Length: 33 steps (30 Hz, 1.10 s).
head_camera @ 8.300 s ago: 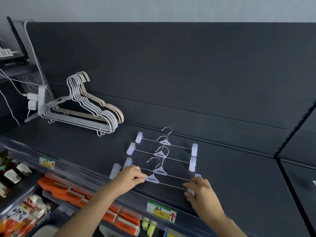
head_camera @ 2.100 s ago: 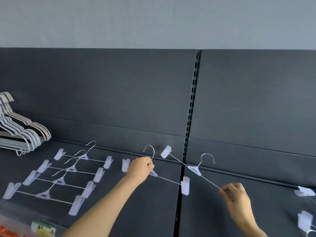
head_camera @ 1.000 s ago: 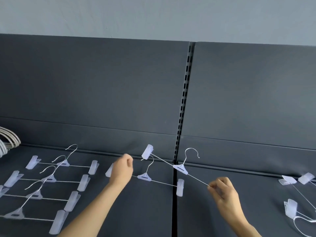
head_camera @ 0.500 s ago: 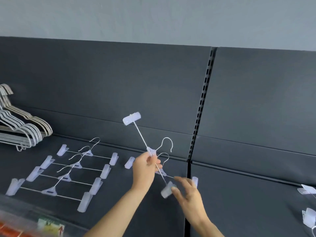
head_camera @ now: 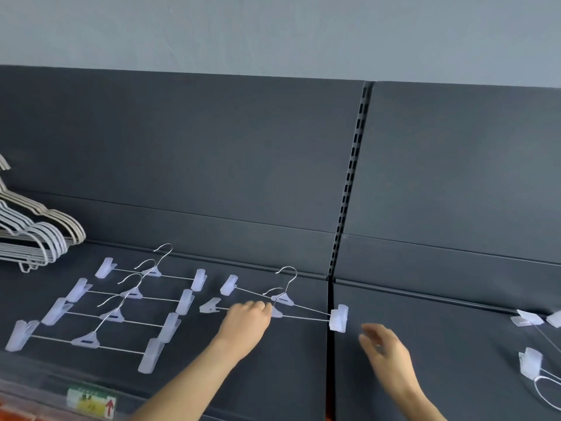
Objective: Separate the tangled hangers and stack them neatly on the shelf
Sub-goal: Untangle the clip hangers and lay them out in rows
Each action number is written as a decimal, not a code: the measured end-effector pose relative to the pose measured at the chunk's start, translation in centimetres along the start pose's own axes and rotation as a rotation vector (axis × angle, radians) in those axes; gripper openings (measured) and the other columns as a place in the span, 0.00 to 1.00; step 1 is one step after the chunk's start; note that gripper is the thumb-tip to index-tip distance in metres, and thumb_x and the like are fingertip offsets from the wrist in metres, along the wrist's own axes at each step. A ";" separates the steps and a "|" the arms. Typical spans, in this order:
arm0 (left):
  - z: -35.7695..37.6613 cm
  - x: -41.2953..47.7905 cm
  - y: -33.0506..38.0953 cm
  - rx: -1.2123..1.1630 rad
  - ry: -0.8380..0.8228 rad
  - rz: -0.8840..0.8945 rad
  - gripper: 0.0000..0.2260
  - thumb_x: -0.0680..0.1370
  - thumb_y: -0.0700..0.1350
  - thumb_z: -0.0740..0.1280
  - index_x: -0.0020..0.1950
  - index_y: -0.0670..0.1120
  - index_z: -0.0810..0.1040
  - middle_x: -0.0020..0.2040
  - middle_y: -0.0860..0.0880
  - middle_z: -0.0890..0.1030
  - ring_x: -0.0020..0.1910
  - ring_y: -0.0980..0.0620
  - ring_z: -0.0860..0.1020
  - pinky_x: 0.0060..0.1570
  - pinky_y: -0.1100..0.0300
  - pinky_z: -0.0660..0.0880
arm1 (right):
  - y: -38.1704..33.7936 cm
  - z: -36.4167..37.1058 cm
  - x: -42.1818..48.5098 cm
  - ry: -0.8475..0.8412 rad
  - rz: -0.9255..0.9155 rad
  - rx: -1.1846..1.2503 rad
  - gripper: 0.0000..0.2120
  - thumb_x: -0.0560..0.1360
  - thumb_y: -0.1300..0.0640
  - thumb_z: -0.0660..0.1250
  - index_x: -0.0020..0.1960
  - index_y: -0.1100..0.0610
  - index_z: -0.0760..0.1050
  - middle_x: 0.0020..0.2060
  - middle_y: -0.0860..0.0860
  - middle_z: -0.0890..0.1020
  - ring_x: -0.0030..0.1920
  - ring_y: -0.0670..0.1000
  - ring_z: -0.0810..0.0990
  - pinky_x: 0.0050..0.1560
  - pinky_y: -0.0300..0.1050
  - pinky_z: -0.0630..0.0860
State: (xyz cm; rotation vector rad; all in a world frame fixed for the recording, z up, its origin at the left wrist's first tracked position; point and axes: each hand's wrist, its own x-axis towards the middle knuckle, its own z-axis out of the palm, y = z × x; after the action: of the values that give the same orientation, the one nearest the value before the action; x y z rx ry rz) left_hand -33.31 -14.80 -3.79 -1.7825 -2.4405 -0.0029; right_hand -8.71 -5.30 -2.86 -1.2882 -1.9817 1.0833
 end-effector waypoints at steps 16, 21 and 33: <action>0.8 1.4 0.2 -0.457 -0.049 -0.044 0.18 0.73 0.39 0.63 0.28 0.48 0.56 0.33 0.54 0.63 0.31 0.53 0.64 0.29 0.64 0.57 | -1.8 2.9 4.4 -0.143 0.076 -0.077 0.10 0.76 0.65 0.51 0.36 0.59 0.61 0.33 0.54 0.66 0.34 0.52 0.60 0.33 0.44 0.56; 0.7 2.6 0.2 -0.496 -0.087 -0.052 0.18 0.73 0.38 0.62 0.29 0.48 0.56 0.33 0.55 0.63 0.36 0.49 0.66 0.30 0.62 0.57 | -2.1 3.0 6.0 -0.126 0.111 -0.083 0.11 0.75 0.66 0.50 0.34 0.60 0.60 0.29 0.51 0.65 0.31 0.51 0.60 0.31 0.44 0.57; 0.8 2.7 -1.0 -0.492 -0.093 -0.049 0.07 0.75 0.38 0.59 0.36 0.43 0.67 0.35 0.53 0.63 0.37 0.50 0.66 0.31 0.61 0.58 | -2.7 4.6 9.5 -0.046 0.139 -0.086 0.10 0.75 0.65 0.55 0.48 0.63 0.74 0.42 0.56 0.77 0.42 0.55 0.74 0.42 0.45 0.72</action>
State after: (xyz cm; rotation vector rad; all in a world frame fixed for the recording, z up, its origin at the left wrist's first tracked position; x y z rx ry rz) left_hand -35.18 -12.52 -4.27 -1.9286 -2.7223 -0.5858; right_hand -17.36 1.32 -2.95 -1.4771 -2.0169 1.1125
